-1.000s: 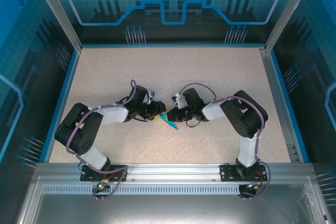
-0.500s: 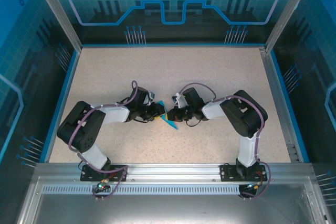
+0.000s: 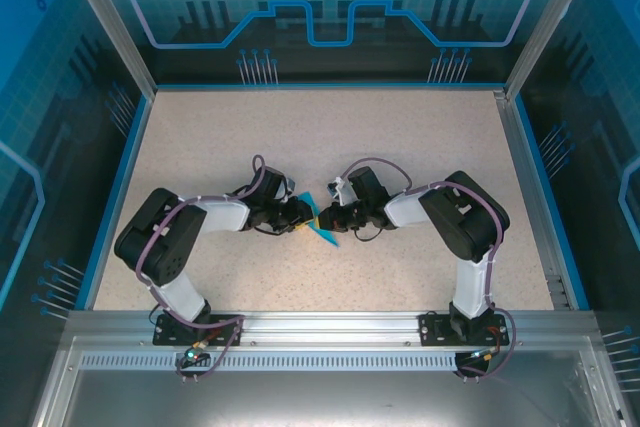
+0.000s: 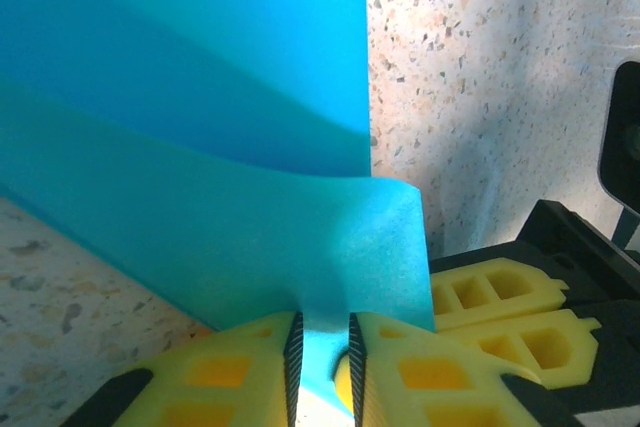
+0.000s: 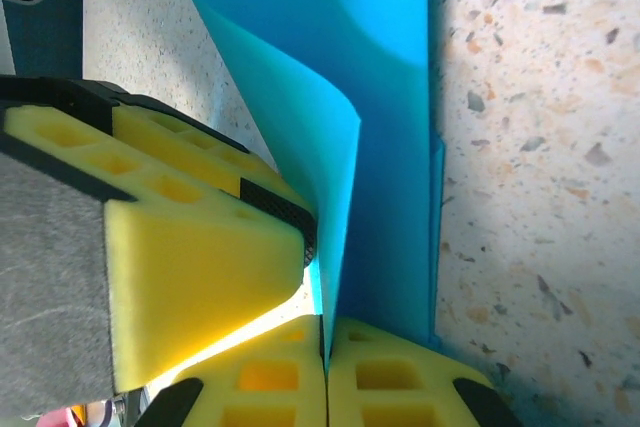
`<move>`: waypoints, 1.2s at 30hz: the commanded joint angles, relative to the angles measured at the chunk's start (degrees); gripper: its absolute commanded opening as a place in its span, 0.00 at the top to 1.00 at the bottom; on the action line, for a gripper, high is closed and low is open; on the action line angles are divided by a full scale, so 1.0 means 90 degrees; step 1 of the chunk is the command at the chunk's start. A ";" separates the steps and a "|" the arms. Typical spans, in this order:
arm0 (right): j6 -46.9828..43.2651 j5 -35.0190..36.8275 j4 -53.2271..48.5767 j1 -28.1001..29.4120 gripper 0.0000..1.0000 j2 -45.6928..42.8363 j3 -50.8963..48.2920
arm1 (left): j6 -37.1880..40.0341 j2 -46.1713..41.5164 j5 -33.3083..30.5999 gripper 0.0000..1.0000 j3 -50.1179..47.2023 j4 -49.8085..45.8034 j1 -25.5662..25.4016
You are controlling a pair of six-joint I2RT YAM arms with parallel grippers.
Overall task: Fold a paper plane with a square sheet of paper (pick it up from the middle)
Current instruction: Fold the wing for the fifth time at the center of the table.
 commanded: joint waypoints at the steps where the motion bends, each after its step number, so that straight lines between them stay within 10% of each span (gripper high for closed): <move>1: -0.0083 0.0240 -0.0614 -0.0110 0.93 0.0299 -0.0017 | 0.0127 0.0132 -0.0276 0.78 0.0161 -0.0397 -0.0043; 36: -0.0028 0.0034 -0.1513 -0.0113 0.78 -0.0471 0.0619 | 0.0190 0.0442 -0.0474 0.93 0.0408 -0.1110 -0.0052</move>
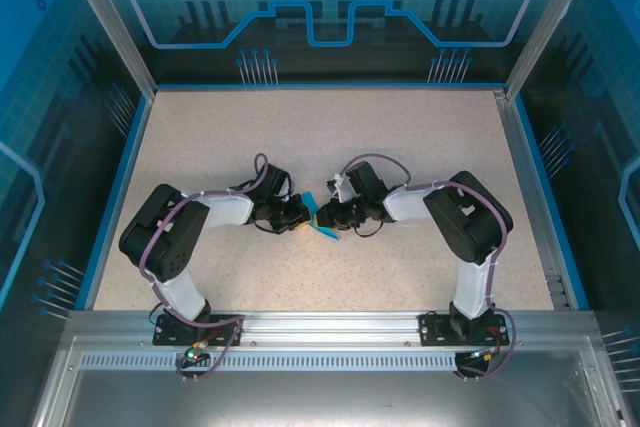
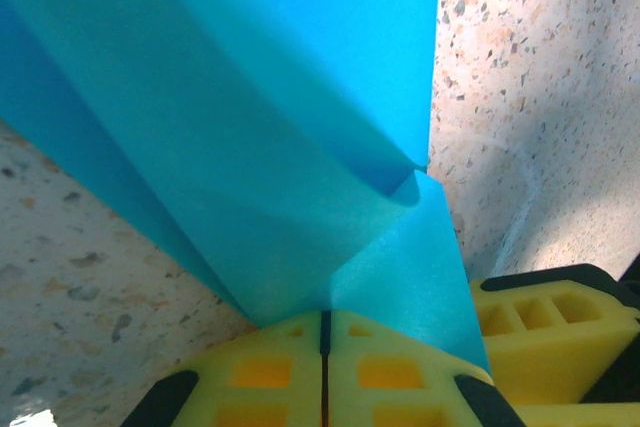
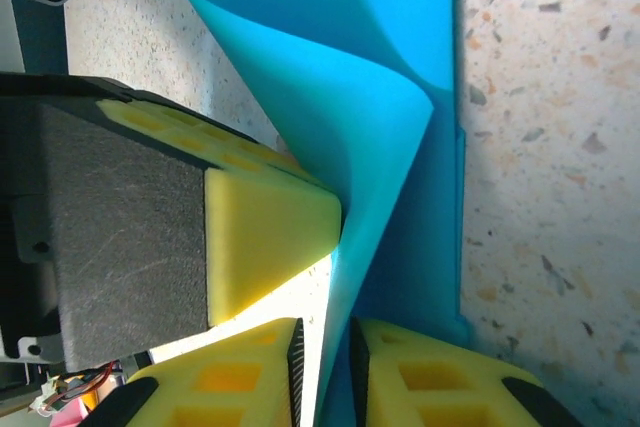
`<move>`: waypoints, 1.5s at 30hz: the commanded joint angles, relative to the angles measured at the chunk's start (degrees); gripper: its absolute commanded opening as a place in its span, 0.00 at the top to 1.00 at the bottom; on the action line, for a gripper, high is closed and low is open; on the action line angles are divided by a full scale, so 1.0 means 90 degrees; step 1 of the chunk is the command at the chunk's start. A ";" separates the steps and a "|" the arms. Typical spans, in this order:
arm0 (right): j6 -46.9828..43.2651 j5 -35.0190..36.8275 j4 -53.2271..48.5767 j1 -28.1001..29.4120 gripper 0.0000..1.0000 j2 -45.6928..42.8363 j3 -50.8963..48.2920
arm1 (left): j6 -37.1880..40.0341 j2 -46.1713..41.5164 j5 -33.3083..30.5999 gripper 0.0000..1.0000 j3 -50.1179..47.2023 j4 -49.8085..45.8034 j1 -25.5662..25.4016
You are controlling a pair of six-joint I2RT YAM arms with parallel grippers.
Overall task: Fold a paper plane with a square sheet of paper (pick it up from the middle)
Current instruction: Fold the wing for the fifth time at the center of the table.
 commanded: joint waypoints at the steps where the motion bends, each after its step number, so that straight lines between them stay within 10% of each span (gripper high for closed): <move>1: -0.0022 0.0024 -0.0444 -0.0106 0.78 -0.0300 0.0179 | 0.0187 0.0211 -0.0137 0.93 -0.0057 -0.0232 -0.0010; 45: -0.0204 0.0364 -0.1489 -0.0158 0.92 -0.0081 0.0049 | 0.0335 -0.0409 0.0794 0.81 -0.0090 0.0538 -0.0021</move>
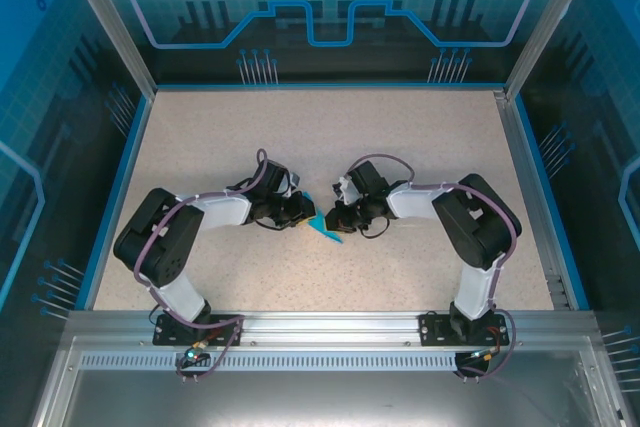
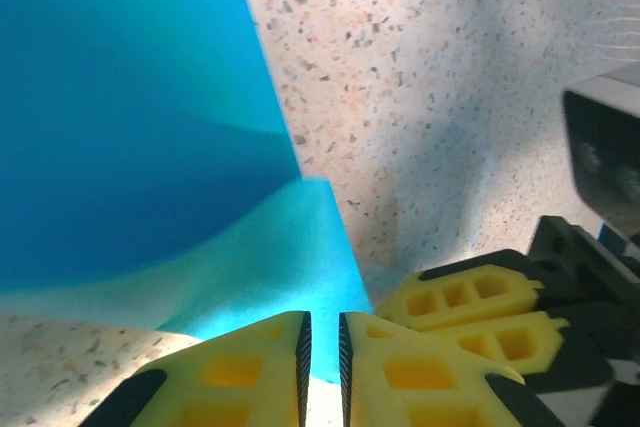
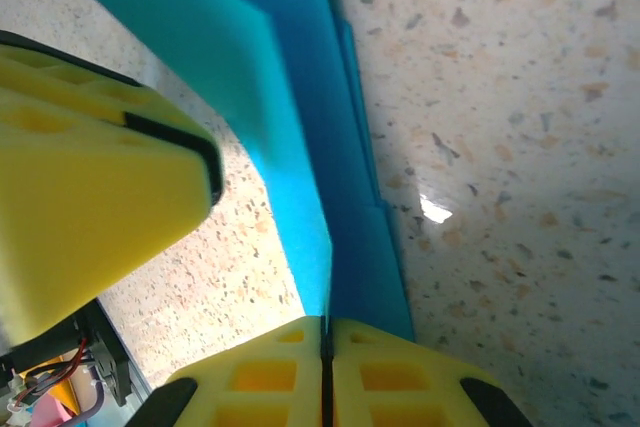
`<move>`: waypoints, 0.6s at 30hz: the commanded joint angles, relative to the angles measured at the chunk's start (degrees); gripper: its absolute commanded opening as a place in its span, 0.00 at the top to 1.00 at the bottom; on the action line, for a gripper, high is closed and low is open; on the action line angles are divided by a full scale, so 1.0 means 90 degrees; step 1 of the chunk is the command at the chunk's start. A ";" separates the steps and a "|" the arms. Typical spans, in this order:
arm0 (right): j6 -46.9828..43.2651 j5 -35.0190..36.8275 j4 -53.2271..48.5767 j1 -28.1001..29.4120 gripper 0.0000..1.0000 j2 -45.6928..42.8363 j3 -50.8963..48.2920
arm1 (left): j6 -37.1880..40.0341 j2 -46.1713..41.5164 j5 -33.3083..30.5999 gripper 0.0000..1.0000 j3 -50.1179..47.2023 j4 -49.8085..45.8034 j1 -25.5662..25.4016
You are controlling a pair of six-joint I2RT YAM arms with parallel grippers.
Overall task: Fold a paper plane with a square sheet of paper (pick it up from the middle)
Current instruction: Fold the wing for the fifth time at the center of the table.
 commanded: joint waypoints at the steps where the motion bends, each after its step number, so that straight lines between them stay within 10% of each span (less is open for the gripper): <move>1: 0.0063 -0.0029 -0.0112 -0.0113 0.92 0.0219 -0.0085 | 0.0022 -0.0120 0.0294 0.81 -0.0112 0.0246 -0.0021; 18: 0.0024 0.0032 -0.0238 -0.0129 0.91 0.0325 -0.0049 | 0.0031 0.0119 0.0043 0.82 -0.0126 0.0056 -0.0236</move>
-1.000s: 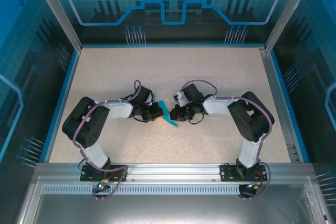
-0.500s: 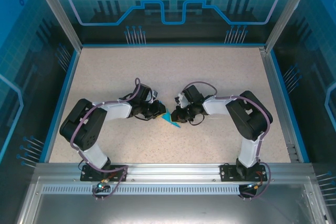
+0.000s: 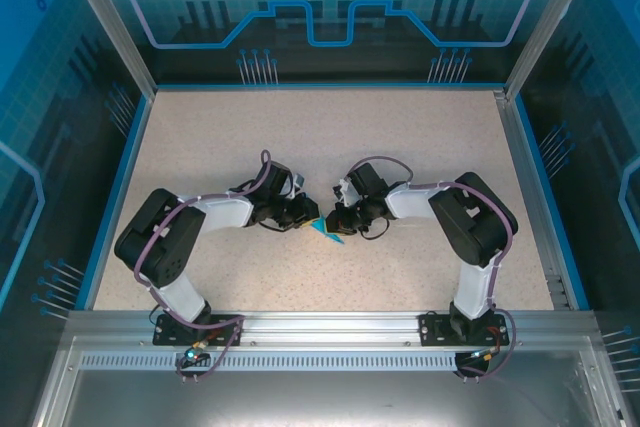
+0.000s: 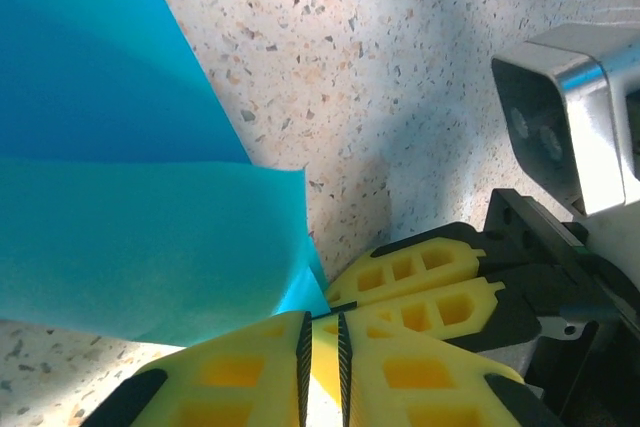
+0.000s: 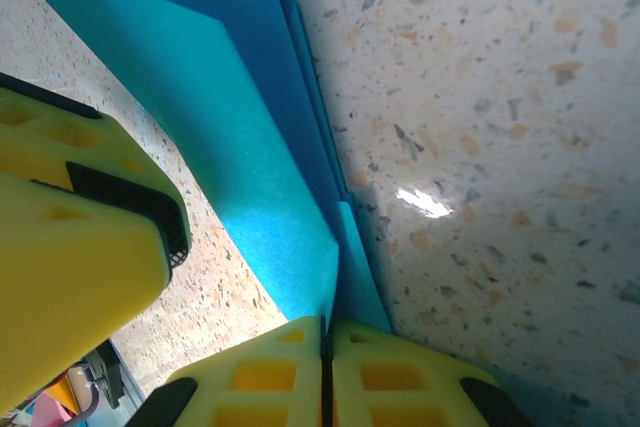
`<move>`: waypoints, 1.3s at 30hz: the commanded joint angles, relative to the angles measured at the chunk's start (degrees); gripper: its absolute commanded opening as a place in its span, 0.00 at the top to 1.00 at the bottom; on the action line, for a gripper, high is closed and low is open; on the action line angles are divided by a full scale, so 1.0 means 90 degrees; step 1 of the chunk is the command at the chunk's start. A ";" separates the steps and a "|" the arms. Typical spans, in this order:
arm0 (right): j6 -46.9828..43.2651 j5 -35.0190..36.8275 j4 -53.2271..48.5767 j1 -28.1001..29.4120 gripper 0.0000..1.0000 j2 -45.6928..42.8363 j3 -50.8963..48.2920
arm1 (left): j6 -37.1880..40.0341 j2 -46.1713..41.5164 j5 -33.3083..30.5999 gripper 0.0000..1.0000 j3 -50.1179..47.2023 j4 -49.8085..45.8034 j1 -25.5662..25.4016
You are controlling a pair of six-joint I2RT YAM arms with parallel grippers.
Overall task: Fold a paper plane with a square sheet of paper (pick it up from the middle)
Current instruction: Fold the wing for the fifth time at the center of the table.
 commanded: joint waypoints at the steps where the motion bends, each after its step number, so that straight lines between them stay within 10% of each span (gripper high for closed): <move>1: 0.0002 0.0036 -0.0257 -0.0123 0.91 0.0187 -0.0035 | 0.0067 0.0140 -0.0136 0.82 -0.0067 -0.0215 -0.0072; 30: -0.0620 -0.0355 -0.0620 -0.0201 0.79 -0.0393 0.0018 | -0.0034 0.0610 -0.0791 0.87 0.0372 -0.1001 -0.0071; 39: -0.0647 -0.0363 -0.0650 -0.0249 0.89 -0.0342 -0.0193 | -0.0024 0.0632 -0.0825 0.87 0.0396 -0.1088 -0.0073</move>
